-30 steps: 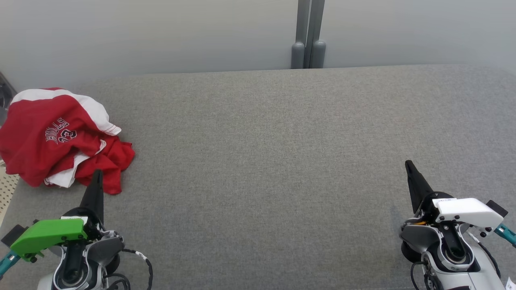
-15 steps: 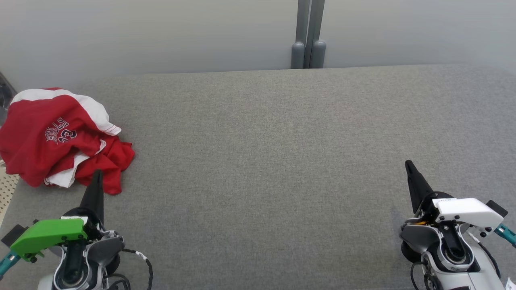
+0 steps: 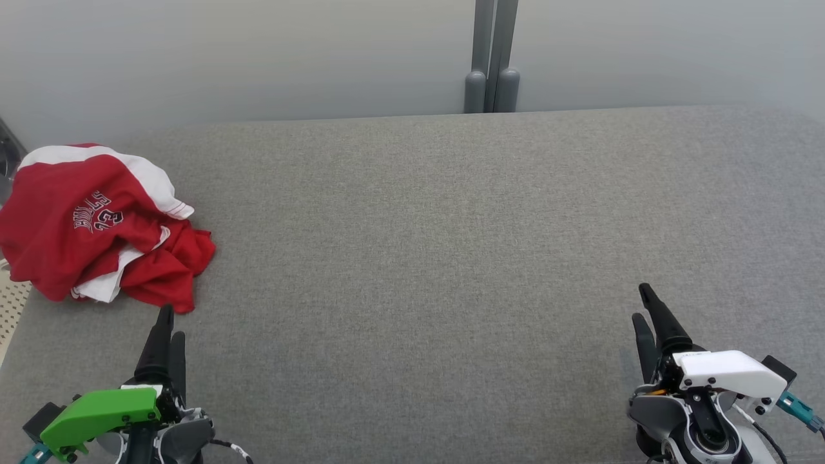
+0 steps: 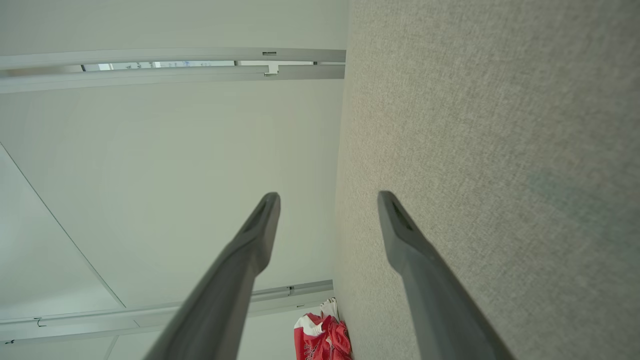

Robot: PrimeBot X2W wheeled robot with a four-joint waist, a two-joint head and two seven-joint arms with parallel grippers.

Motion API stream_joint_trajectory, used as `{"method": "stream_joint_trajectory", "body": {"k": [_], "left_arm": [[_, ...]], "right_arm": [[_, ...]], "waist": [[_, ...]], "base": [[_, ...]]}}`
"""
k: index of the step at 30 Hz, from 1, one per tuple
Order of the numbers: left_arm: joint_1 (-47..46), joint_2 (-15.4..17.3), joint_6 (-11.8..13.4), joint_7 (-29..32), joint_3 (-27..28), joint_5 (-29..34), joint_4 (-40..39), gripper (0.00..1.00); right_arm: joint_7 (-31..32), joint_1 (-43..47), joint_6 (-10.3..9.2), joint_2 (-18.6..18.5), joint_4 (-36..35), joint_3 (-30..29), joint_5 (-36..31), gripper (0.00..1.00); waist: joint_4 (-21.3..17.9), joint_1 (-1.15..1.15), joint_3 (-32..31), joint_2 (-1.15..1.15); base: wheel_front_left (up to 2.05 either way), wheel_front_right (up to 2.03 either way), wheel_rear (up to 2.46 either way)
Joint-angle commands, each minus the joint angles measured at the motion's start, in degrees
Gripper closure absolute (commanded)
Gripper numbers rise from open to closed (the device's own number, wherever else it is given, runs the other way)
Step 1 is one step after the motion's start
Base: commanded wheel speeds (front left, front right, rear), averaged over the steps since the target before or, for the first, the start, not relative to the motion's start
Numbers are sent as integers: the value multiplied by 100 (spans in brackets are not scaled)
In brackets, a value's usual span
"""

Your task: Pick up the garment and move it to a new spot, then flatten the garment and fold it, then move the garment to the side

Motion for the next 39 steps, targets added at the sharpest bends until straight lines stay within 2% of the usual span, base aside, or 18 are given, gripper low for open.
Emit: {"method": "stream_joint_trajectory", "body": {"k": [1, 17, 25, 33, 39], "left_arm": [[-41, 31, -6, -78, -21, 111, -141, 0], [148, 47, 285, -558, -197, 1533, -321, 0], [222, 56, 412, -792, -395, 2659, -377, 0], [290, 90, 486, -960, -573, 3610, -359, 0], [307, 139, 576, -1093, -720, 4335, -397, 0]], "right_arm": [[-73, -103, 1, -26, -90, 41, -102, 0], [-411, -108, 1, -40, -44, 184, -1201, 0], [-576, -110, 2, -46, 67, 156, -2352, 0], [-697, -127, 2, -50, 156, 213, -3019, 0], [-791, -147, 2, -55, 233, 178, -3799, 0]], "waist": [[-2, 0, -7, 0], [0, 0, -71, 0], [0, 0, -110, 0], [-7, 0, -146, 0], [-9, 0, -170, 0]], "base": [[0, 0, 0], [0, 0, 0], [0, 0, 0], [0, 0, 0], [0, 0, 0]]}}
